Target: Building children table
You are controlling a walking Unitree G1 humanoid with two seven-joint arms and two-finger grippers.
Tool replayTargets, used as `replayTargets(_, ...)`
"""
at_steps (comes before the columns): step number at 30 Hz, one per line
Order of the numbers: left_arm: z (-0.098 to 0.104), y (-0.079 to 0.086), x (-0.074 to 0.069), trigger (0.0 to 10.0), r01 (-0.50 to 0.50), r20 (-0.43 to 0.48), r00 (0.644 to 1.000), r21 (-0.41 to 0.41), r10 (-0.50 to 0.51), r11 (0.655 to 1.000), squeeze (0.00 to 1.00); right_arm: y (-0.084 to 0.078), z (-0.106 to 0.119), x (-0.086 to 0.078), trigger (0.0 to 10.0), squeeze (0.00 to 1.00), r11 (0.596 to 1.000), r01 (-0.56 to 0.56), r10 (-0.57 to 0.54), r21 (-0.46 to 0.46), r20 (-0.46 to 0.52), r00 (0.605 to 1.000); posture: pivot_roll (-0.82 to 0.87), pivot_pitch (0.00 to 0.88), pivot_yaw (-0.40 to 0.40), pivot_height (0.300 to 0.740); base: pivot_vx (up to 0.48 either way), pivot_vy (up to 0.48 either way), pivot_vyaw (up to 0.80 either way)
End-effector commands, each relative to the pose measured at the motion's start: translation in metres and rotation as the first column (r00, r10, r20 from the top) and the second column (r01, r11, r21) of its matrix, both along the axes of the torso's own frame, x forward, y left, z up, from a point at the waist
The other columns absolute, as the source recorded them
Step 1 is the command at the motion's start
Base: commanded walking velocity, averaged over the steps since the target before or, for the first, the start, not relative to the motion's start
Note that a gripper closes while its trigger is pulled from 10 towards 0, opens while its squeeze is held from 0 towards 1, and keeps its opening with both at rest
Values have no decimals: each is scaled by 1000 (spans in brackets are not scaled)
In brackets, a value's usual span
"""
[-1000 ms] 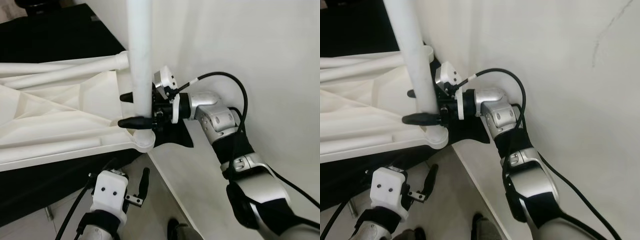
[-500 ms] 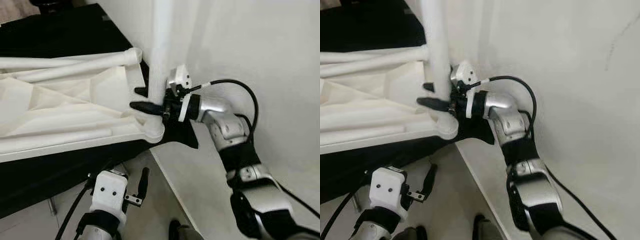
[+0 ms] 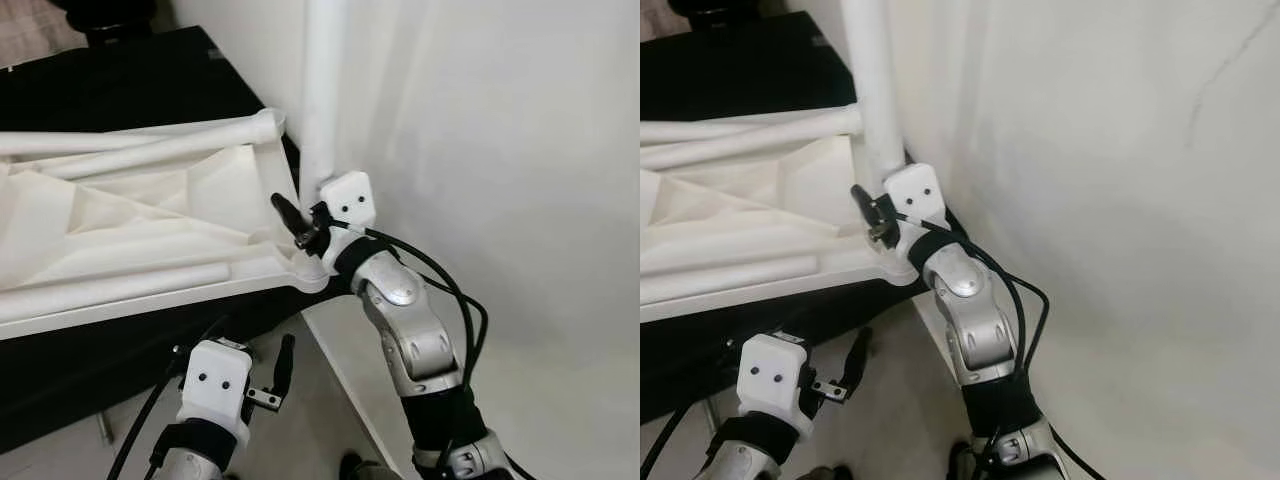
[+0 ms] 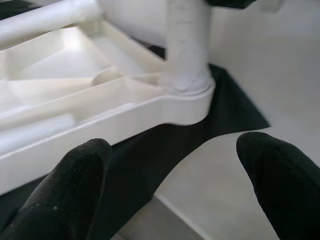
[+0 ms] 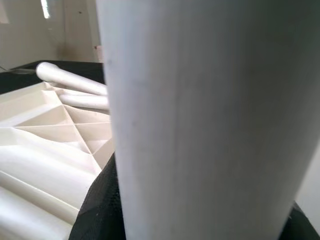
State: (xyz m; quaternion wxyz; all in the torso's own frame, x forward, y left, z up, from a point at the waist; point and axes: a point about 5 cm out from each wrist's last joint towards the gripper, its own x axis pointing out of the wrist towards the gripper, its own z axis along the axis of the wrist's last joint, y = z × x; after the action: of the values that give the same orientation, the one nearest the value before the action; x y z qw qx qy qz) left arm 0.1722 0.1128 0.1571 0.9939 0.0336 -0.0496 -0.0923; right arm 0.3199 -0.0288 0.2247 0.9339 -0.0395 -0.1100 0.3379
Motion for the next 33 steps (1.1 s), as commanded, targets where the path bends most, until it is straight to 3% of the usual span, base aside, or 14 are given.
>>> replayTargets(1,-6,1,-1,10000,0,-26,1000,1,1,1000,0,10,-25,-2,10000,0,992,-122,125,26,-169,978,-58,245,-56,740,0,0,0)
replayTargets(2,-6,1,-1,10000,0,-26,1000,1,1,1000,0,10,-25,-2,10000,0,992,-122,125,26,-169,978,-58,245,-56,740,0,0,0)
replayTargets(3,-6,1,-1,10000,1,-26,1000,1,-1,1000,0,13,-22,-6,10000,1000,979,-199,205,50,-181,962,-54,246,-56,740,0,0,0)
replayTargets(7,-5,0,-2,10000,5,-27,1000,0,-5,1000,0,8,-5,-2,10000,1000,901,-432,434,51,-136,890,-41,253,-58,740,0,0,0)
replayTargets(8,-5,0,-2,10000,5,-27,1000,0,-5,1000,0,8,-5,-2,10000,1000,901,-432,434,51,-136,890,-41,253,-58,740,0,0,0)
replayTargets(12,-4,0,-3,10000,3,-26,1000,2,-3,1000,0,-6,7,8,10000,1000,794,-605,594,-68,-131,794,-39,257,-58,740,0,0,0)
replayTargets(13,-4,0,-4,10000,2,-27,1000,1,-2,1000,0,-11,10,13,10000,0,760,-642,627,-103,-145,766,-38,257,-59,740,0,0,0)
replayTargets(15,-4,-1,-5,10000,2,-29,1000,0,-2,1000,0,-18,18,19,10000,0,718,-684,669,-127,-146,729,-32,262,-56,740,0,0,0)
replayTargets(19,-4,-1,-7,10000,6,-33,999,2,-6,1000,0,-25,35,33,10000,0,689,-709,696,-150,-135,705,-21,270,-54,740,0,0,0)
replayTargets(24,-4,-1,-8,10000,7,-35,999,3,-7,1000,0,-27,38,36,10000,0,663,-733,717,-153,-150,680,-18,272,-52,740,0,0,0)
replayTargets(25,-4,-1,-8,10000,7,-36,999,3,-6,1000,0,-27,38,36,4745,0,645,-750,732,-148,-161,662,-17,274,-52,740,0,0,0)
replayTargets(26,-4,-1,-8,10000,7,-36,999,3,-6,1000,0,-27,38,36,4745,0,645,-750,732,-148,-161,662,-17,274,-52,740,0,0,0)
replayTargets(27,-4,-1,-8,10000,7,-37,999,4,-7,1000,0,-29,38,37,0,0,629,-763,744,-145,-171,646,-16,276,-49,740,0,0,0)
replayTargets(33,-4,-1,-9,10000,10,-39,999,5,-10,1000,0,-32,40,41,0,0,614,-777,756,-138,-178,629,-17,277,-47,740,0,0,0)
